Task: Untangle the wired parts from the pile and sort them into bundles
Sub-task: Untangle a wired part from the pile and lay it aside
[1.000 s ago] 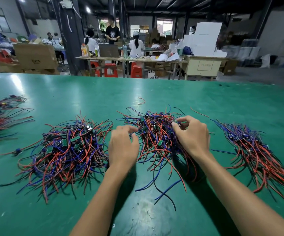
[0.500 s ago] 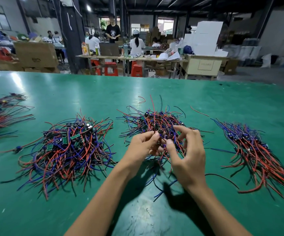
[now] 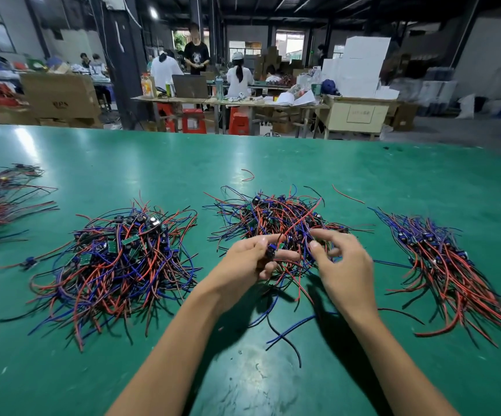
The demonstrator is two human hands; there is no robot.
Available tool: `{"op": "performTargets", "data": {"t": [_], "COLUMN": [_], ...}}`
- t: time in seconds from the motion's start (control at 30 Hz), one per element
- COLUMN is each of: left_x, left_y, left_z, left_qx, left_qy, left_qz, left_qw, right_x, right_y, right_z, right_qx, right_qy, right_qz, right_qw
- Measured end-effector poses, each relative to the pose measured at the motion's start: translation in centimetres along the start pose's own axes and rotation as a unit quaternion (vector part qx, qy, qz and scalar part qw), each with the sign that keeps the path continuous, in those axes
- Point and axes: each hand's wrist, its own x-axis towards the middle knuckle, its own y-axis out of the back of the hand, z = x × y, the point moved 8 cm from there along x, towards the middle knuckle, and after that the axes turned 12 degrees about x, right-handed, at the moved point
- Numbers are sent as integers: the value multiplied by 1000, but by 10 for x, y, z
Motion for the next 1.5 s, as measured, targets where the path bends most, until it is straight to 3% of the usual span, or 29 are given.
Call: {"op": "performTargets", "data": {"t": [0.07,0.1,0.2,0.27,0.33,0.53,0.63,0.7,0.77,0.83,0.87,0.9,1.0,1.07,1.17,1.23,1.37,1.5], "left_x": [0,-1,-1,-3,-6,-14,-19,-34,-63,-96,-109,-116,-114,-109,-100,-86,-45,-26], "left_y": [0,-1,-7,-9,-10,-10,6,39,76,110,124,136,155,151,123,95,34,1], "left_z": [1,1,1,1,4,12,34,62,86,93,91,86,67,64,81,90,74,44], "left_qx": [-17,-20,-5,32,90,162,205,310,404,441,447,450,440,453,492,520,542,526], "left_qy": [4,5,18,22,6,-15,-85,-164,-200,-154,-111,-63,54,69,-30,-129,-223,-204], "left_qz": [-3,-5,-3,3,6,22,100,263,442,596,649,677,659,640,630,581,346,214], "left_qw": [1000,1000,1000,999,996,986,970,899,775,654,605,579,608,617,600,613,733,797], "right_x": [-1,-2,-4,-8,-10,-10,-9,-7,-5,-5,-6,-6,-6,-4,-2,-1,2,2], "right_y": [2,2,-14,-30,-34,-30,-24,-14,-9,-11,-12,-13,-10,-5,-3,-1,5,9], "right_z": [4,2,-1,-3,-5,-7,-7,-6,0,11,16,19,21,23,27,29,28,16], "right_qx": [-154,-178,-52,97,173,252,152,6,-120,-223,-250,-254,-225,-210,-192,-178,-114,-60], "right_qy": [-10,-4,7,-16,-19,-30,-2,28,27,-7,-23,-32,-37,-48,-69,-76,-75,-25], "right_qz": [1,7,-52,-103,-104,-92,-64,-27,-25,-61,-78,-88,-83,-65,-56,-56,-24,20], "right_qw": [988,984,997,990,979,963,986,999,992,973,965,963,970,974,977,979,990,998]}}
